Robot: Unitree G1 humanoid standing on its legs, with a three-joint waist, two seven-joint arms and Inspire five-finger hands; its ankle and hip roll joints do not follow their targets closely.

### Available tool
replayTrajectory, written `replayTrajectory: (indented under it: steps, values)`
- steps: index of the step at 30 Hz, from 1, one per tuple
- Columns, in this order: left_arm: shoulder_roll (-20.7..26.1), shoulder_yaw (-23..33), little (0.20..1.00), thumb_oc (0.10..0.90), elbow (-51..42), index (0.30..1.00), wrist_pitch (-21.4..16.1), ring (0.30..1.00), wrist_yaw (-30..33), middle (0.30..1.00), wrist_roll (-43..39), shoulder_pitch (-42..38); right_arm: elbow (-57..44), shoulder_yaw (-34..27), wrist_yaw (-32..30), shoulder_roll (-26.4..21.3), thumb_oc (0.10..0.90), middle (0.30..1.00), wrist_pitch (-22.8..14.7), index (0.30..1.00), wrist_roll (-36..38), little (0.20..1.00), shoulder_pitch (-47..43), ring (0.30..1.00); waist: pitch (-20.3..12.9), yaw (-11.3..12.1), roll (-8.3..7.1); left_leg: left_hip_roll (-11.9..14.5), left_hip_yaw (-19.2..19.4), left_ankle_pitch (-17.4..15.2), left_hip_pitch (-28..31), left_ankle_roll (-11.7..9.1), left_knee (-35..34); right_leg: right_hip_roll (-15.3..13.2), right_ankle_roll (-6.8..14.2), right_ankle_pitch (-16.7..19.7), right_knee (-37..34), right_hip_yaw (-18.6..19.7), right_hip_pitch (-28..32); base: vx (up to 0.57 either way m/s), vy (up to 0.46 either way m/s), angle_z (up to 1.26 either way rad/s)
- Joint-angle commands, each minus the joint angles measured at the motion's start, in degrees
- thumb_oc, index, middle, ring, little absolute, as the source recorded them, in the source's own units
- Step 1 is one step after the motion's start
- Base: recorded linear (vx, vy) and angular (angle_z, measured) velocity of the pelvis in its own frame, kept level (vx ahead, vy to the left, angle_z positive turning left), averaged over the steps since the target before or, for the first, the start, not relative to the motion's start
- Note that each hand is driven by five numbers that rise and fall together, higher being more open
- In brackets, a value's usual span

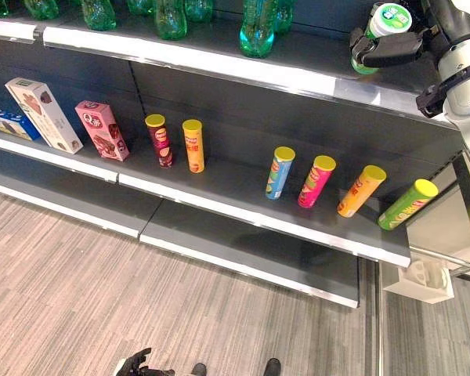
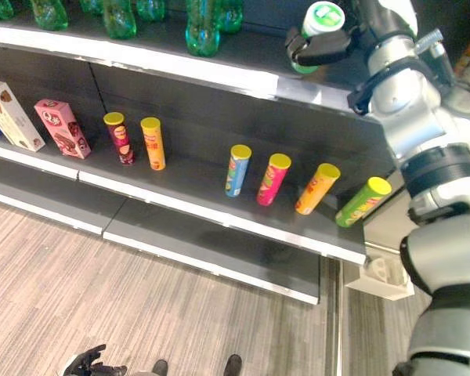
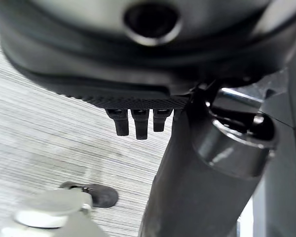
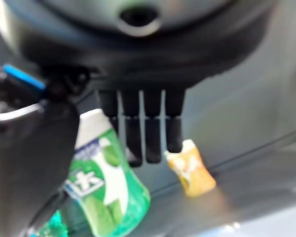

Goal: Put the goods on the table back onto the shelves and tidy them up.

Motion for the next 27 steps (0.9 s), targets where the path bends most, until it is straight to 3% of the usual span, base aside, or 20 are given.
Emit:
replayTrajectory:
  steps: [1, 27]
  values:
    - [5.33, -3.42, 0.9, 0.8, 1.55, 0.9, -2.03, 0.9, 1.02, 0.9, 2.71, -1.76, 6.38, 1.88, -1.68, -0.04, 0.4, 0.3, -2.07, 0.3, 0.68, 0.3, -10.3, 0.3, -3.81, 1.27, -3.41, -0.24, 2.28, -3.11, -1.3, -0.35, 0.12, -3.43, 5.75, -6.03, 0.4, -0.14, 4.53, 0.02, -0.018, 0.03]
    - [5.34, -5.34, 0.9, 0.8, 1.06, 0.9, -2.21, 0.9, 2.06, 0.9, 3.69, -1.99, 15.88, 0.95, -5.25, 0.51, 0.4, 0.3, -0.01, 0.3, -3.6, 0.3, -9.33, 0.3, -2.6, 2.97, -2.95, -0.04, -0.68, -2.32, -3.41, -0.83, 0.12, -2.95, 5.23, -7.19, 0.4, -2.61, 4.56, 0.0, -0.01, 0.05]
